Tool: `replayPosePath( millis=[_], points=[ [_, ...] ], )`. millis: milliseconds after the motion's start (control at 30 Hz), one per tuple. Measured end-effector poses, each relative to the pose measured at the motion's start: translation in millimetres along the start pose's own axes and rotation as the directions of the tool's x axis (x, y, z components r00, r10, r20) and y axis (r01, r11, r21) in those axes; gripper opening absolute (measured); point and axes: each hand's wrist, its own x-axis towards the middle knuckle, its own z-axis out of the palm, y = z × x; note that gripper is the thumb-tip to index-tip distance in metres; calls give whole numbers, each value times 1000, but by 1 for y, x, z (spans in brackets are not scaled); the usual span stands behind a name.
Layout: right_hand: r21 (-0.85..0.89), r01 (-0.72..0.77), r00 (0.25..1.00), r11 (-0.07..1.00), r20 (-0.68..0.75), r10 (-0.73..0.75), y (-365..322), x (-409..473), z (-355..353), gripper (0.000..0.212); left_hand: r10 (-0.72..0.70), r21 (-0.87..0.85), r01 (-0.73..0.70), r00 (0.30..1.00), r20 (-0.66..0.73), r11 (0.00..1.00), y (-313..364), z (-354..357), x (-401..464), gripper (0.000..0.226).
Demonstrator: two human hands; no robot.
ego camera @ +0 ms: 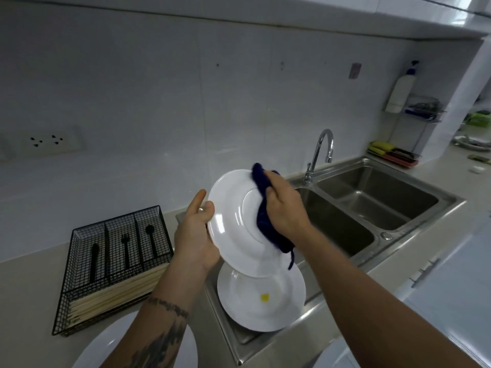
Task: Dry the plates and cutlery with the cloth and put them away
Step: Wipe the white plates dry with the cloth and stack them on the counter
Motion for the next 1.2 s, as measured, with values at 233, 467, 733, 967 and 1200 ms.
replayPosePath(
  millis=[233, 467, 733, 967, 1200],
  points=[
    [-26, 103, 990, 994, 96, -100, -26, -9, 7, 49, 16, 156, -23, 999, 45, 987, 7, -8, 5, 37],
    [23, 32, 998, 999, 48, -33, 4, 6, -7, 44, 101, 153, -95, 994, -31, 984, 9, -14, 10, 28],
    [155, 21, 981, 988, -193, 9, 16, -84, 21, 55, 101, -57, -104, 993, -62, 993, 11, -18, 16, 32],
    [-196, 360, 932, 912, 108, -345, -4, -82, 39, 61, -28, -23, 29, 999, 17, 999, -16, 4, 10, 38],
    [-111, 124, 992, 986, -14, -127, 7, -27, 4, 54, -10, 59, 8, 999, 33, 998, -16, -13, 5, 33]
  ],
)
